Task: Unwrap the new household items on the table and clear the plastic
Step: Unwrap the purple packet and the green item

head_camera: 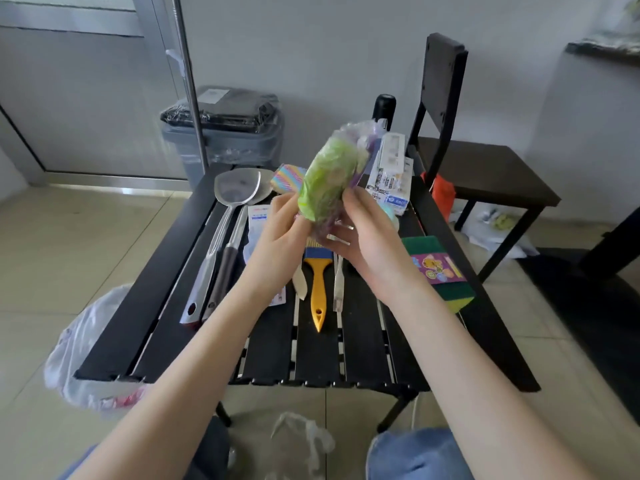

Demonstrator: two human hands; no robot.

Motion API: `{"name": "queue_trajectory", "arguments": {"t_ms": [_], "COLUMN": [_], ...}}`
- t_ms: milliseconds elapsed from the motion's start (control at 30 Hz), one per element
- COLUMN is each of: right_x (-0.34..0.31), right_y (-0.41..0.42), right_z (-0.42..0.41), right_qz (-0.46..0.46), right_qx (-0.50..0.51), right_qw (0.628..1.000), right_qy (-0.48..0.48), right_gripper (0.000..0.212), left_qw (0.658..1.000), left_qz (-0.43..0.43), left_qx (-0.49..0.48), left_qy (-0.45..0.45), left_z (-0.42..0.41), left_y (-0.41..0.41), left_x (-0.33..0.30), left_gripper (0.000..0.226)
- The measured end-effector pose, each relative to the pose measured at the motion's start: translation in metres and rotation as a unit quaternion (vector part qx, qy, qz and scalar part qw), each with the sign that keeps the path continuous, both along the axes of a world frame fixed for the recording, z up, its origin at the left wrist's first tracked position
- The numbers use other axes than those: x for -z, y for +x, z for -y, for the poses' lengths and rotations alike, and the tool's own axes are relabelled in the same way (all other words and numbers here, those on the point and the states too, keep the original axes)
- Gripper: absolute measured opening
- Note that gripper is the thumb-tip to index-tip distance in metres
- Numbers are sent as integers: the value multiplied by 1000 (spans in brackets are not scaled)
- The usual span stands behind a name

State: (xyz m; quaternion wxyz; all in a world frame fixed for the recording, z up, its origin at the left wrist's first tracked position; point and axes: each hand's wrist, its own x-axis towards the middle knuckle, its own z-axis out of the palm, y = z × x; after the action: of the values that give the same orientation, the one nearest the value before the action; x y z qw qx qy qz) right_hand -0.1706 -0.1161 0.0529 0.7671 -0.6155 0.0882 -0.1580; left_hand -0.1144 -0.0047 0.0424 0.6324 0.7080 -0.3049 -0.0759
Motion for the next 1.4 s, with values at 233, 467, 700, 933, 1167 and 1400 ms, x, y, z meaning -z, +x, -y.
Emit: {"name": "queue_trajectory", "arguments": {"t_ms": [233,467,700,933,1167,1400], "right_x": [20,33,40,49,50,48], "right_y": [-3,0,-2,-11,-11,-12], "right_z": [-4,-2,7,13,14,16], "right_qz": [14,35,41,34,53,51], "right_qx": [104,123,128,106,82,105], "right_qw": [994,992,991,991,989,982], "right_qy": [19,21,-9,-72,-113,-151], "right_gripper": [13,10,22,27,29,22], "left_qw": [994,974,994,998,987,991], "left_qz": [35,185,83,41,89,78], "left_qx": [-88,-128,-73,-57,-131,-103], "left_qy": [-62,-8,-21,2,-23,-30], "left_z": [-5,-3,-7,-8,-7,-6], "left_y": [3,3,9,10,11,4], "left_x": [30,48,43,42,43,42], "left_gripper": [23,20,12,13,26,28]}}
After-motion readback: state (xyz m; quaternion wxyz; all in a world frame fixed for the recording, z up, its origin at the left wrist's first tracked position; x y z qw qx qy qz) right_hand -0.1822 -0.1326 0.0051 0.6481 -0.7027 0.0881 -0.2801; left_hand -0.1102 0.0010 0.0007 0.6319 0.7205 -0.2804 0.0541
